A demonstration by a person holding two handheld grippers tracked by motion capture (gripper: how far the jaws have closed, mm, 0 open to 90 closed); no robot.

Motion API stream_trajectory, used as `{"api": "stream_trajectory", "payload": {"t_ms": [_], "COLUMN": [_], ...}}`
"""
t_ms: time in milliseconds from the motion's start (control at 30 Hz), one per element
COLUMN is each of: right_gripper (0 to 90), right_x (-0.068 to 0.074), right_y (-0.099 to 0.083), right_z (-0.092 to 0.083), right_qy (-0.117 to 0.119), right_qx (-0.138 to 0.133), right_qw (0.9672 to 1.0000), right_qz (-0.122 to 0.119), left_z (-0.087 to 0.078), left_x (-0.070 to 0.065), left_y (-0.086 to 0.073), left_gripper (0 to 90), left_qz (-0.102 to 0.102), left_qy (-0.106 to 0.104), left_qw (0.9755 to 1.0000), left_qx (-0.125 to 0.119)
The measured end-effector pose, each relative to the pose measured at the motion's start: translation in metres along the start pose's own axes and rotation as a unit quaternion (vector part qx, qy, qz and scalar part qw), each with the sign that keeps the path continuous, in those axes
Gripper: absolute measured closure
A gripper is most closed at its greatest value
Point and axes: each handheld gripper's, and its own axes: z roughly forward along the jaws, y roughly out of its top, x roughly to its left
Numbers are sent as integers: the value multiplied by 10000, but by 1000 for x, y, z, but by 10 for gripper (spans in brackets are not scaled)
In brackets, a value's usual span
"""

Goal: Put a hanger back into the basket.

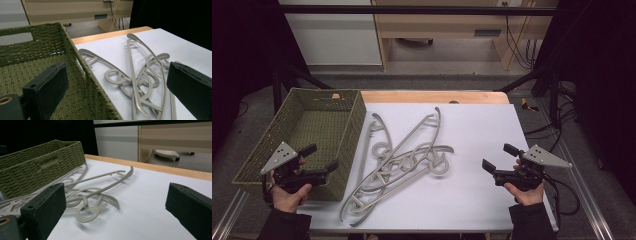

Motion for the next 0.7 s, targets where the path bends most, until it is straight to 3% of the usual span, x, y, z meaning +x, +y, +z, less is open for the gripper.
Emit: {"api": "stream_trajectory", "payload": {"t_ms": [700], "right_gripper": [32], "right_x": [5], "right_y": [1], "right_z": [3], "right_qy": [5], "right_qx": [86], "right_qw": [9999], "right_qz": [-102], "left_z": [7], "left_x": [-22], "left_y": [10], "left_gripper": [38], "left_qz": [261], "left_qy": [-233], "left_qw": [9992], "left_qx": [209]}}
